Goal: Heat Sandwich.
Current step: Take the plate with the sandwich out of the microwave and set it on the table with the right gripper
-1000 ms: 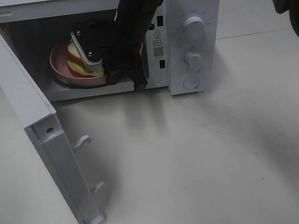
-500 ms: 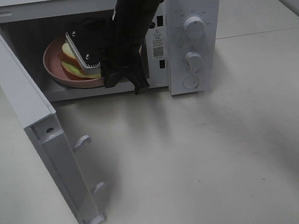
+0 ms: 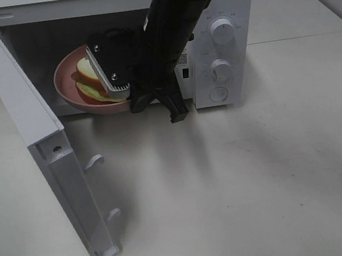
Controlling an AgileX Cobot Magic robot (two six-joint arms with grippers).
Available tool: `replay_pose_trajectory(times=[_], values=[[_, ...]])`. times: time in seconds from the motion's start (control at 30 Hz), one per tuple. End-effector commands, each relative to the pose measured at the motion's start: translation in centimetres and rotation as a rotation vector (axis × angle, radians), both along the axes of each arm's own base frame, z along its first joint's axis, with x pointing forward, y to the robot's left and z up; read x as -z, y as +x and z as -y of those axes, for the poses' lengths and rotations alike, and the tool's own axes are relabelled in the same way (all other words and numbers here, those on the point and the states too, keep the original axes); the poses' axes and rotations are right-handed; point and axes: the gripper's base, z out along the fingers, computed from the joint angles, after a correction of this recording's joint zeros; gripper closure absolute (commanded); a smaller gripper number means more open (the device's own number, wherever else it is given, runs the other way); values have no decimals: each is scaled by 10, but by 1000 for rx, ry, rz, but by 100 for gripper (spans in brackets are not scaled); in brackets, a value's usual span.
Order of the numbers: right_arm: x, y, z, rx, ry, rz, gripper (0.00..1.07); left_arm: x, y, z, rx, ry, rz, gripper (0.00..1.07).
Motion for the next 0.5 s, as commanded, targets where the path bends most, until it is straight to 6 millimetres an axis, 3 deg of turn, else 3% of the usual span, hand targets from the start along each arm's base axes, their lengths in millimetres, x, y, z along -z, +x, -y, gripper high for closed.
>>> replay_pose_trajectory(times=[0.03, 0.5], values=[[-5, -9, 2, 3, 19, 30, 107, -1, 0, 0, 5, -2, 18, 40], [-6, -55, 12, -32, 13, 19, 107, -1, 0, 0, 5, -2, 18, 40]])
